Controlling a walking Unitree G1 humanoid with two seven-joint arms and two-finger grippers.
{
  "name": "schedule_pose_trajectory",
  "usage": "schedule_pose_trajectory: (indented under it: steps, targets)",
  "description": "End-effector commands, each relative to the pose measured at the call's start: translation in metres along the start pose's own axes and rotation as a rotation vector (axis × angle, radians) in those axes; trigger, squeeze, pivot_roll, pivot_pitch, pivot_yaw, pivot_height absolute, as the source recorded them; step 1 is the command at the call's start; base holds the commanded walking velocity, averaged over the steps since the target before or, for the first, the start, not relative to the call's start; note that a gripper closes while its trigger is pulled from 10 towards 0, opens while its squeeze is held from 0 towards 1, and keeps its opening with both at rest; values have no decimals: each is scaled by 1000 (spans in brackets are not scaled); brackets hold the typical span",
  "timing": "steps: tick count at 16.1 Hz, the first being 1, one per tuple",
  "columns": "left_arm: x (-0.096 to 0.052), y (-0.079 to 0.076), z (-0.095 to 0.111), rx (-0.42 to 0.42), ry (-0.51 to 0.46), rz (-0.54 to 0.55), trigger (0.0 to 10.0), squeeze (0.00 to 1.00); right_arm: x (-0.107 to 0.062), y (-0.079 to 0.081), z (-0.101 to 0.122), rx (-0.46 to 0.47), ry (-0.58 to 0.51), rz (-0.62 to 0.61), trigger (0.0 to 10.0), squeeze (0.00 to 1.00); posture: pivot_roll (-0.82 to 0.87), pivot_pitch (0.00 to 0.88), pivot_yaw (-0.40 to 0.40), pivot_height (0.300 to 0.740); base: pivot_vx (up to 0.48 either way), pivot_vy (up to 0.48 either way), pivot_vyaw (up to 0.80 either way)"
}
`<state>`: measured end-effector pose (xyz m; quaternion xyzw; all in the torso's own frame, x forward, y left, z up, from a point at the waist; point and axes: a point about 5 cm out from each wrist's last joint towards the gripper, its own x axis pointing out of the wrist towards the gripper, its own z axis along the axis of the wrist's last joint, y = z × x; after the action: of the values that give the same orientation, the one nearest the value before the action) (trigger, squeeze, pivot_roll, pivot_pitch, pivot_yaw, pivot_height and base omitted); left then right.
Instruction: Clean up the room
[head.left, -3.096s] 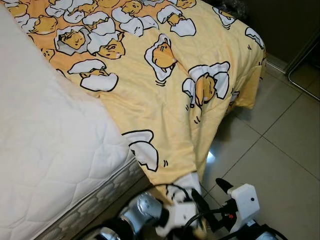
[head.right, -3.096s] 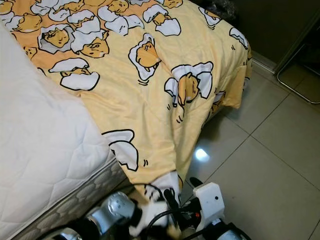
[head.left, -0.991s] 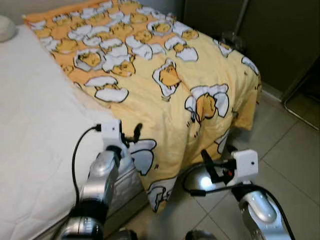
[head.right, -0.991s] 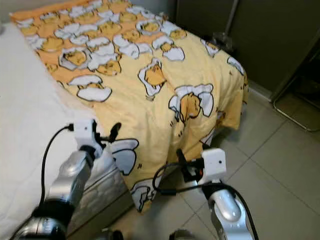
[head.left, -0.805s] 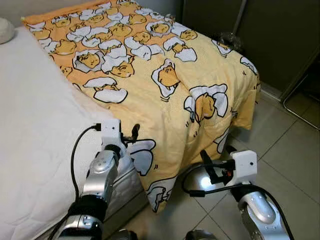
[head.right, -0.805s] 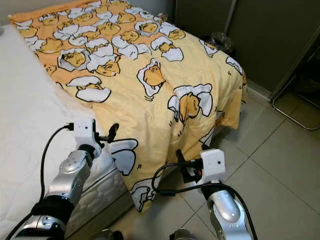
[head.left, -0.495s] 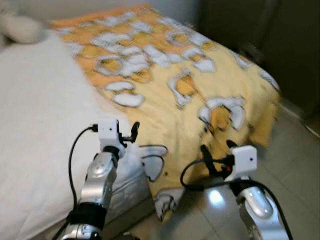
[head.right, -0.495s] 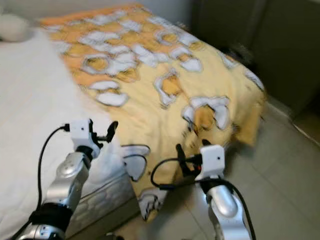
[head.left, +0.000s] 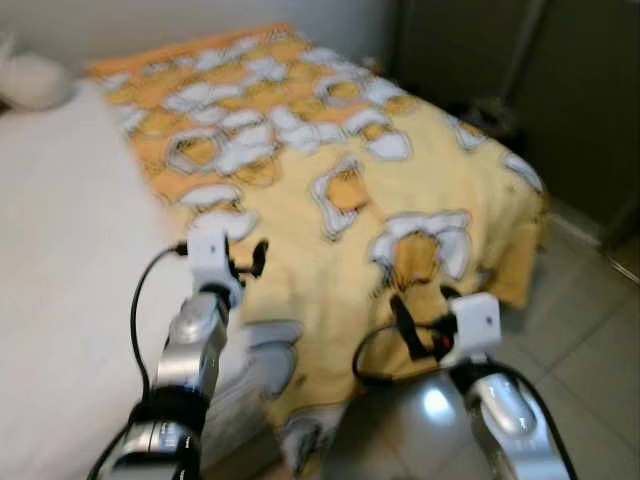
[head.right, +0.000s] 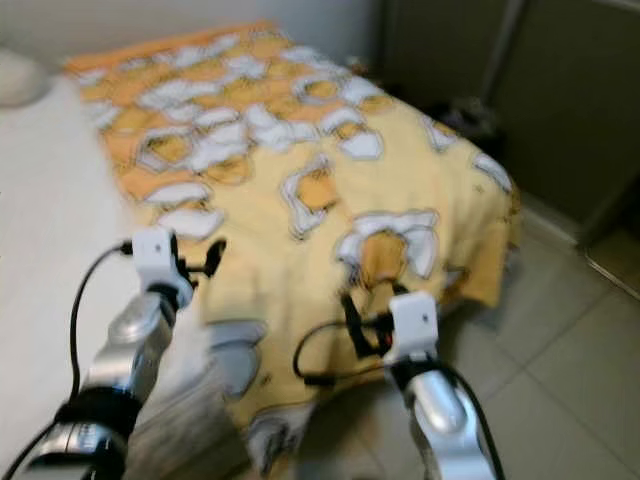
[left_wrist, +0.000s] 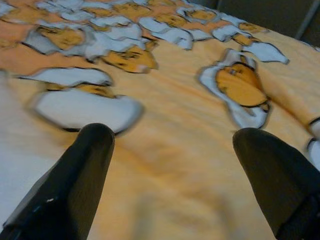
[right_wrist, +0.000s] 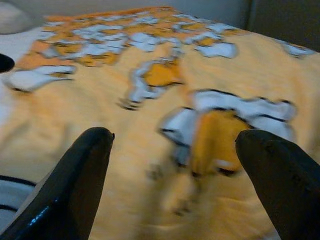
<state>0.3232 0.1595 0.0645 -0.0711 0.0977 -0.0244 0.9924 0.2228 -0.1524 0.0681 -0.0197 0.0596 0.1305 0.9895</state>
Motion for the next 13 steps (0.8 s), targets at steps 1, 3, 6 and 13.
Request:
schedule_pose_trajectory:
  steps: [1, 3, 6, 13]
  targets:
    - [3, -6, -4, -20, 37, 11, 10000, 0, -3, -5, 1, -11, -3, -14, 10000, 0, -166, 15, 68, 740, 0, 480, 0]
    - [3, -7, -7, 26, 40, 4, 10000, 0, -6, -5, -1, -12, 6, -6, 10000, 0, -169, 13, 69, 740, 0, 0, 0]
    - [2, 0, -14, 54, 76, 26, 10000, 0, -11, -2, -5, -10, 22, 7, 10000, 0, -173, 10, 70, 740, 0, 0, 0]
    - [7, 22, -32, -16, 262, 180, 10000, 0, -47, 10, -7, 13, 78, 75, 10000, 0, -217, 181, 32, 740, 0, 0, 0]
